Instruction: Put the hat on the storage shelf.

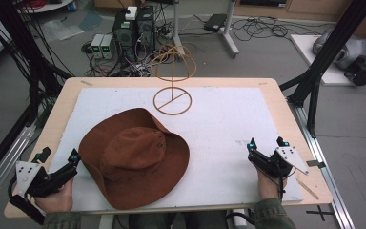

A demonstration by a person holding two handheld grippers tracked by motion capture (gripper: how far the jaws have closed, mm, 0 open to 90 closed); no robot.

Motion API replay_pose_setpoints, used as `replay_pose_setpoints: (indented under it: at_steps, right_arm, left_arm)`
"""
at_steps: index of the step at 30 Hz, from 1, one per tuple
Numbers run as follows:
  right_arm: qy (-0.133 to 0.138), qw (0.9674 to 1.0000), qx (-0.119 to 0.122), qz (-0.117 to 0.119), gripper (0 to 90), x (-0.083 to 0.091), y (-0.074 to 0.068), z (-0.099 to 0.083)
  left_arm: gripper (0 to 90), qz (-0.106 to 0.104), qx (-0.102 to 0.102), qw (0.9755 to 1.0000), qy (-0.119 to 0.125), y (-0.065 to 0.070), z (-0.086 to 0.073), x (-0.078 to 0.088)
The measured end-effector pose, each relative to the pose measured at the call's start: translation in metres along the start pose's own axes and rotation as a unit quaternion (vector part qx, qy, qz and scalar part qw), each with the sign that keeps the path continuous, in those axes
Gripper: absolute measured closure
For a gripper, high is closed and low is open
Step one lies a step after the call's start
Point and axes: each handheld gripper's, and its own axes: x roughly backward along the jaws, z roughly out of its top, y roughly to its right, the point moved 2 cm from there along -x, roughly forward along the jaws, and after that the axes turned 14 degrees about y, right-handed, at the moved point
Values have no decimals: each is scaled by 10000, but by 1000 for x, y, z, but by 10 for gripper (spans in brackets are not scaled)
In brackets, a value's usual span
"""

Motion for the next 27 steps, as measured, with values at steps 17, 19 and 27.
replay_pose_setpoints:
  at_steps: [17,19,27]
  right_arm:
    - [-18,10000,11,18,52,-1,0,0]
    - [-30,10000,2,23,52,-1,0,-1]
    - [-31,10000,52,70,52,-2,-1,-1]
  left_arm:
    - [129,-19,21,10000,7,0,1,0]
    - [129,-34,3,10000,4,0,2,0]
    - [129,-298,-53,9995,-73,3,6,-3]
